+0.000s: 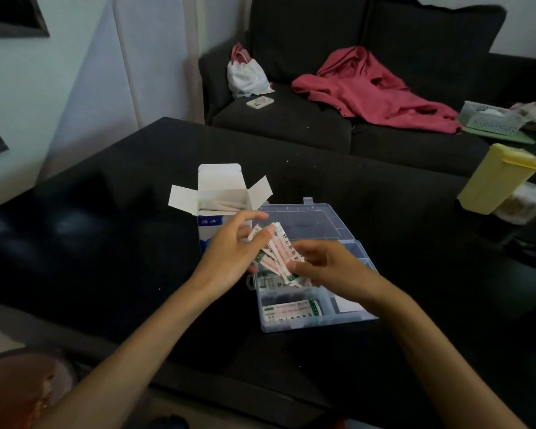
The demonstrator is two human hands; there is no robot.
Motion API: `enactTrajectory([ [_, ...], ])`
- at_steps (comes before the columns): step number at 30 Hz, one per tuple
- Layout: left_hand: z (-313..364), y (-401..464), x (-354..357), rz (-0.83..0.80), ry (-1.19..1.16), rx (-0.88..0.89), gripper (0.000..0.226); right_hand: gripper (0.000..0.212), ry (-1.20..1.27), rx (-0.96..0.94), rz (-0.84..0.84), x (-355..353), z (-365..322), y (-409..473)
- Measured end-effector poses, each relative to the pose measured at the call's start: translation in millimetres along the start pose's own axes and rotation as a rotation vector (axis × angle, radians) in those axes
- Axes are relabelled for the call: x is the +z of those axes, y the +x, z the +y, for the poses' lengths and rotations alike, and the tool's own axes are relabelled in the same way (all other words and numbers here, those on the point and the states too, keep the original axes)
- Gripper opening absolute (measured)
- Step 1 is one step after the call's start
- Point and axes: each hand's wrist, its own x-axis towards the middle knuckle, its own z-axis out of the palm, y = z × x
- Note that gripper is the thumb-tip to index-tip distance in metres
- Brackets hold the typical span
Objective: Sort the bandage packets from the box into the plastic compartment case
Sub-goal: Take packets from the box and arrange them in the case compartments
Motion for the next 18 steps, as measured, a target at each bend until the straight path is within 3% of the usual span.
enactTrajectory([
  [3,3,-2,-3,-0.046,-0.088,-0.047,0.016,0.026,0.082,0.010,0.030,-6,4,0],
  [6,4,-1,-5,-0.036,-0.263,-0.177,0.011,0.020,0.266,0.058,0.163,-13,9,3],
  [12,6,1,-8,-0.215,-0.286,-0.324,0.031,0.016,0.325,0.042,0.278,-15,12,5],
  [15,7,-2,-7,-0.256,-0.307,-0.294,0.025,0.014,0.229,-0.004,0.287,-12,11,6],
  [18,5,-4,-4,-0.183,-0.217,-0.193,0.019,0.017,0.176,-0.028,0.258,-10,10,6],
])
